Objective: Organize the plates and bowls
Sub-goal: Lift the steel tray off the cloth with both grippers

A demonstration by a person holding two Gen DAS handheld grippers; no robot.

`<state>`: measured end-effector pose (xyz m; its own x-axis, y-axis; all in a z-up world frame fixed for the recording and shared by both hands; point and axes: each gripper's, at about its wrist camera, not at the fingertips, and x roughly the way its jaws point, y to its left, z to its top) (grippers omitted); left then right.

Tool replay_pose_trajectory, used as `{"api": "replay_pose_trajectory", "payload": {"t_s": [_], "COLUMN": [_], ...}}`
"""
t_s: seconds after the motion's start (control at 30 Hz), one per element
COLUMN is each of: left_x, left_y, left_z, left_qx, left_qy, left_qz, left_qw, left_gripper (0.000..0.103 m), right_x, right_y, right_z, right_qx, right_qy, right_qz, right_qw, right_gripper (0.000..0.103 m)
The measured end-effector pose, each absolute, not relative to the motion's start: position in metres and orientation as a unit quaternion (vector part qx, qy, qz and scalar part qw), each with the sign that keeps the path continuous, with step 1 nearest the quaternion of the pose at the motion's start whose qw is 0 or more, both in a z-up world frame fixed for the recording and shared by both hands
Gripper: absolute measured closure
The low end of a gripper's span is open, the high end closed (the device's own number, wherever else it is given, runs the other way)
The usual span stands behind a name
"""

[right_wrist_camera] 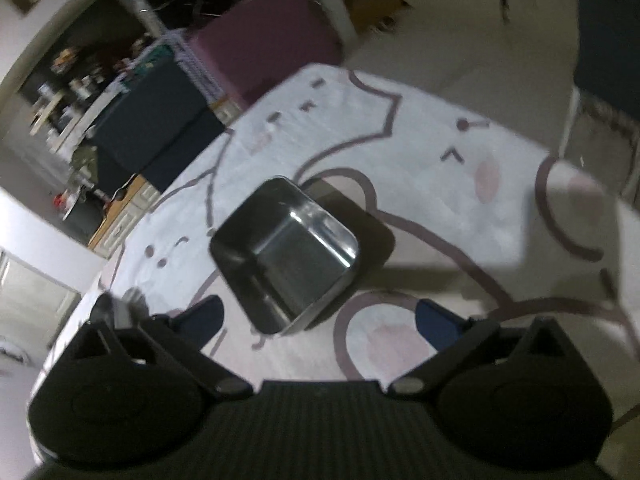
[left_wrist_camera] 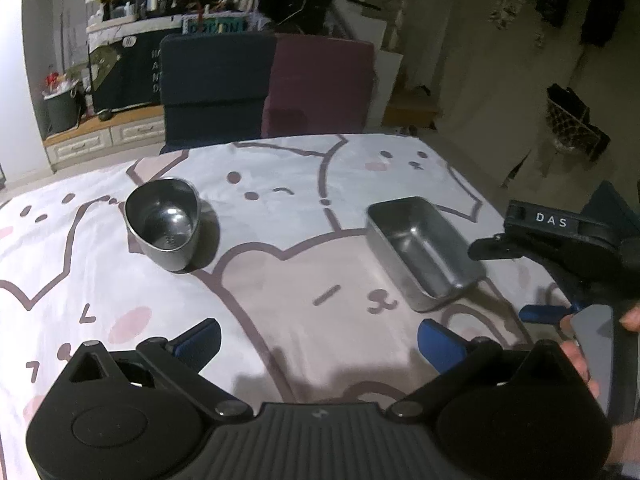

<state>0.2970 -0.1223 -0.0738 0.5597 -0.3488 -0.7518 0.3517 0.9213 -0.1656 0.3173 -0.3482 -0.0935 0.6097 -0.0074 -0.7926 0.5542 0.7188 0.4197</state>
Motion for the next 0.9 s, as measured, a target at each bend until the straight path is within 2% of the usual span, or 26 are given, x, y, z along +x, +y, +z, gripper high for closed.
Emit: {"api": "replay_pose_trajectory", "payload": {"t_s": [0.07,0.13,0.23,0.33,0.47,0.57,0.63,0.77,0.9], "left_x": [0.305,0.311,0.319,0.323,0.325,0.326,0.327,0.328,0.329], "left_y": [-0.118,-0.116,-0.114,-0.114,-0.116,-0.118,-0.121,-0.128,-0.135], "left_z": [-0.080,-0.086,-0.093,-0.097,-0.099,-0.100,-0.101,-0.102,-0.102], "left_qx": [0.000,-0.003,-0.009,-0.015,-0.019,-0.020,-0.024,-0.028,-0.034], "left_qy": [0.431,0.436,0.443,0.448,0.450,0.450,0.450,0.449,0.438], "left_qz": [-0.191,-0.186,-0.179,-0.174,-0.175,-0.174,-0.173,-0.174,-0.173], "left_qw": [0.882,0.880,0.878,0.877,0.876,0.876,0.876,0.876,0.881], "left_gripper": [0.000,0.000,0.000,0.000,0.000,0.000,0.000,0.000,0.000], "right_x": [0.326,0.332,0.339,0.345,0.357,0.362,0.361,0.362,0.364], "right_y": [-0.355,-0.358,-0.355,-0.346,-0.336,-0.334,-0.335,-0.333,-0.338], "right_z": [-0.104,-0.112,-0.124,-0.132,-0.135,-0.137,-0.137,-0.133,-0.130], "right_qx": [0.357,0.372,0.387,0.385,0.363,0.341,0.328,0.287,0.253], "right_qy": [0.411,0.417,0.435,0.446,0.455,0.463,0.470,0.479,0.489], "right_qz": [-0.179,-0.185,-0.183,-0.170,-0.166,-0.168,-0.160,-0.127,-0.095], "right_qw": [0.819,0.808,0.792,0.790,0.796,0.800,0.804,0.820,0.830], "right_gripper": [0.004,0.022,0.035,0.042,0.046,0.060,0.073,0.078,0.089]}}
